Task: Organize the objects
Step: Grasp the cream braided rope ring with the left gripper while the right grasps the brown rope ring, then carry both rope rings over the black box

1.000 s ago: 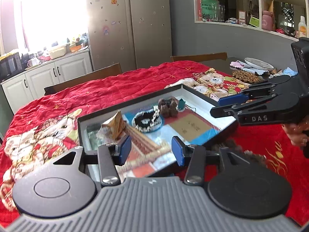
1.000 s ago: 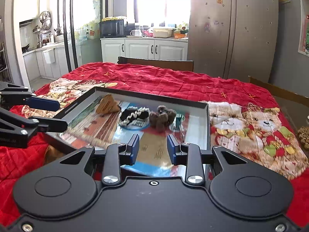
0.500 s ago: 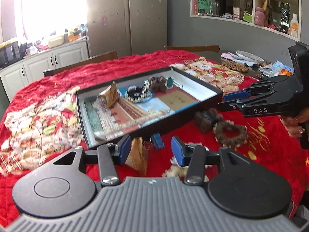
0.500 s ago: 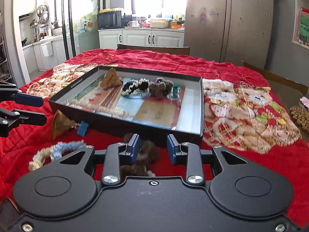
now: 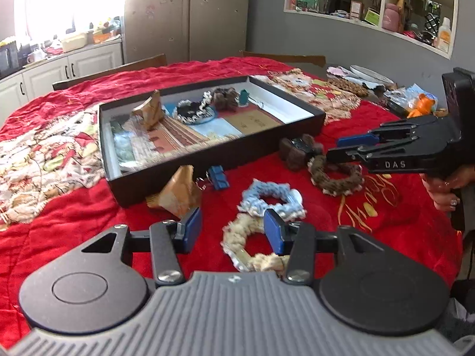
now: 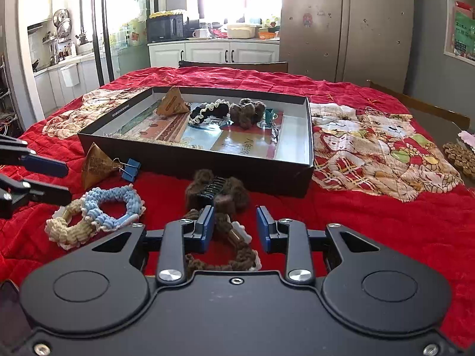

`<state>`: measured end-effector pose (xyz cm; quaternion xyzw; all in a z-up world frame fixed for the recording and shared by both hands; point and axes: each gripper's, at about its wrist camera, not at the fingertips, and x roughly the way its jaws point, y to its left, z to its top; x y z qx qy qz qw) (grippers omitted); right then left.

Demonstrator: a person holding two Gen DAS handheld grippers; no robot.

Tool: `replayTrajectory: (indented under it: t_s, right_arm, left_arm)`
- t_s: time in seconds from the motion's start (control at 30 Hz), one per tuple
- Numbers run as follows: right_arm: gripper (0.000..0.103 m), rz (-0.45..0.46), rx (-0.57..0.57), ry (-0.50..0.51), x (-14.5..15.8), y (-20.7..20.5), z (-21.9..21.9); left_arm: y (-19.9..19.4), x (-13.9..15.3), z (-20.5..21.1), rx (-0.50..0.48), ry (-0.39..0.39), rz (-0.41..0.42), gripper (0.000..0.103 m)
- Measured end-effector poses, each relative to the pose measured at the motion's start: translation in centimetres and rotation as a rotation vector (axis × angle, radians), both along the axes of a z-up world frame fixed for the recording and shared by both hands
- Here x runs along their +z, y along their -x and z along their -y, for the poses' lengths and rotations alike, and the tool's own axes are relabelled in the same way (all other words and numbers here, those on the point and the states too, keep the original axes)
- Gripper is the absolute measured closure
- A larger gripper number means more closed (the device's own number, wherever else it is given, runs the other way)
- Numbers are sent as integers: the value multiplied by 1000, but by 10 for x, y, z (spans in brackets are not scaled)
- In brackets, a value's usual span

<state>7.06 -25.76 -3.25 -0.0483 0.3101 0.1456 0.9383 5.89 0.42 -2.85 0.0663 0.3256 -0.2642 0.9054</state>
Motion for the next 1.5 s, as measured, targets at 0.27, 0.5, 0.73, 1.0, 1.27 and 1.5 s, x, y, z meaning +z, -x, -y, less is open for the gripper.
replayTrajectory:
  t_s: [0.27,0.5,0.73,1.0,1.27,1.5]
  right_arm:
    - [74,-29,17,14,-12,5,-1]
    - [74,-46,5,6,-18,4,1]
    - [81,-47,3,15,-20,4,2]
    - [89,-41,5,15,-20,8,3]
    - [90,-36,10,-1,-16,11,3]
    - [90,10,24,-15,2,18,4]
  left_arm:
    - [-2,-17,2,-8,5,-49,41]
    - [-7,-23,-1,0,34,-84,41]
    - [-8,-26,3,2,26,-70,50]
    - [-8,-25,4,20,19,-70,86]
    - [-1,-19,1,16,11,-48,87]
    - [3,-3,-6,34,23,0,87]
